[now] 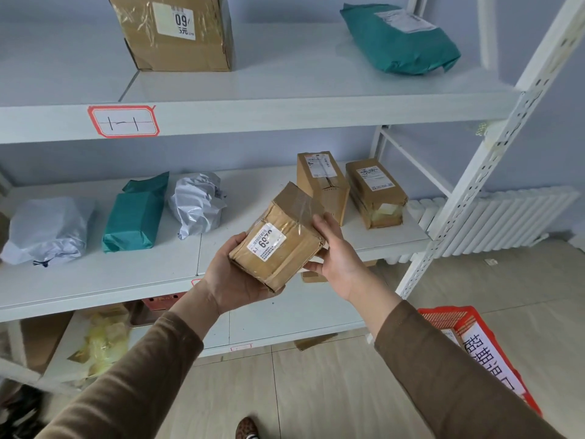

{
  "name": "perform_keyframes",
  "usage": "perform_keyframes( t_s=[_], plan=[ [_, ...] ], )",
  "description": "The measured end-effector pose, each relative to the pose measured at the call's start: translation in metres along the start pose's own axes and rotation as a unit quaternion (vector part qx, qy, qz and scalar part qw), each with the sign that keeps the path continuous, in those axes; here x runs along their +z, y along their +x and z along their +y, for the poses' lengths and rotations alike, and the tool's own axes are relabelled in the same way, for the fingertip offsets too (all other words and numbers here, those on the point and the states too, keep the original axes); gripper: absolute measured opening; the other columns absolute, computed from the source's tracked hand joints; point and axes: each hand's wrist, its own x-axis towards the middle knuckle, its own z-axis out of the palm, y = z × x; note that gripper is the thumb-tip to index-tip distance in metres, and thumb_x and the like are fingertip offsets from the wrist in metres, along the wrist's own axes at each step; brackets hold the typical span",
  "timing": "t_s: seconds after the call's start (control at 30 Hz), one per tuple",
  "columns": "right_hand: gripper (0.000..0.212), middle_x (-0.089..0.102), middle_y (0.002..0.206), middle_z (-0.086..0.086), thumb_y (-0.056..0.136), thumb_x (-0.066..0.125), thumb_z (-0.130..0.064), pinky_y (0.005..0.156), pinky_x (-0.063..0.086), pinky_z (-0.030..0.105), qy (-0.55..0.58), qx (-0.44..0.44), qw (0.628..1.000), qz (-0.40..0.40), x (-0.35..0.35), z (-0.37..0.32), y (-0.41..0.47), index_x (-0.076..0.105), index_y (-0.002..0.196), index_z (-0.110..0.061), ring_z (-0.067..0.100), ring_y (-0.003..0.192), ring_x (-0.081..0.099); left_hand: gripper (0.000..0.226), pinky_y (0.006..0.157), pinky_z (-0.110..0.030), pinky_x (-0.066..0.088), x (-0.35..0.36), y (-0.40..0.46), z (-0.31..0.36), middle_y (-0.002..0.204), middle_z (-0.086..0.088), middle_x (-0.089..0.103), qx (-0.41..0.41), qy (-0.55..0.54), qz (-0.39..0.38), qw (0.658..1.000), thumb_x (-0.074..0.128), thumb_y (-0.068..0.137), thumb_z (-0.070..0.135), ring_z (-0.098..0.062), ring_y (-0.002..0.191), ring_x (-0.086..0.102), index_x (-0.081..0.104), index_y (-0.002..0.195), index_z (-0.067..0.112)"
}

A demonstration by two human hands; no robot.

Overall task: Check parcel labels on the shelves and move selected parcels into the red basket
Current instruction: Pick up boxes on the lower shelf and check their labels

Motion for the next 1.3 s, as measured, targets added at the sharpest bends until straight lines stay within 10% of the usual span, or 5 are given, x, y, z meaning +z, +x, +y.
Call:
perform_keyframes(
  t_s=[0.2, 0.6, 0.77, 0.97, 1.3],
  plan=[
    [0.093, 0.059, 0.145, -0.014, 0.065, 0.059, -0.092, 0.116, 0.041, 0.053, -0.079, 0.022, 0.997, -0.012, -0.009, 0.005, -0.003, 0.047, 0.147, -0.051, 0.015, 0.134, 0.054, 0.059, 0.094, -0.045, 0.053, -0.002, 0.0, -0.011, 0.136, -0.007, 0.069, 0.206, 0.202, 0.012, 0.957, 0.061, 0.091, 0.039, -0.027, 0.111, 0.071, 0.051, 0.148, 0.026],
    [0.1, 0.074, 0.125, 0.002, 0.043, 0.091, -0.069, 0.111, 0.047, 0.044, -0.083, -0.001, 0.992, -0.097, -0.035, 0.028, 0.006, 0.059, 0.127, -0.025, 0.024, 0.125, 0.064, 0.113, 0.118, -0.062, 0.036, -0.031, 0.004, -0.035, 0.168, -0.008, 0.007, 0.507, 0.659, 0.078, 0.551, 0.083, 0.083, 0.044, -0.028, 0.157, 0.014, 0.005, 0.164, 0.037],
    [0.088, 0.07, 0.132, 0.009, 0.067, 0.08, -0.068, 0.112, 0.046, 0.048, -0.044, 0.031, 0.997, -0.062, -0.029, 0.031, 0.017, 0.059, 0.138, -0.02, 0.029, 0.13, 0.061, 0.112, 0.121, -0.054, 0.032, -0.023, 0.016, -0.032, 0.169, 0.002, 0.016, 0.47, 0.632, 0.111, 0.606, 0.079, 0.081, 0.058, -0.023, 0.154, 0.022, 0.007, 0.164, 0.037],
    [0.074, 0.068, 0.136, -0.008, 0.077, 0.073, -0.066, 0.115, 0.042, 0.055, -0.112, 0.064, 0.989, -0.071, -0.018, 0.026, 0.032, 0.054, 0.144, -0.039, 0.021, 0.132, 0.059, 0.064, 0.095, -0.037, 0.058, -0.026, 0.033, -0.014, 0.139, 0.0, 0.065, 0.312, 0.247, 0.083, 0.914, 0.072, 0.088, 0.043, -0.022, 0.127, 0.063, 0.047, 0.146, 0.031],
    [0.07, 0.054, 0.145, -0.009, 0.087, 0.068, -0.059, 0.107, 0.049, 0.053, -0.159, 0.141, 0.977, 0.01, 0.009, 0.031, 0.106, 0.042, 0.148, -0.035, 0.02, 0.129, 0.055, 0.07, 0.106, -0.057, 0.05, -0.042, 0.087, 0.035, 0.128, -0.011, 0.07, 0.209, 0.181, 0.193, 0.941, 0.069, 0.082, 0.053, -0.034, 0.118, 0.068, 0.046, 0.138, 0.017]
  ],
)
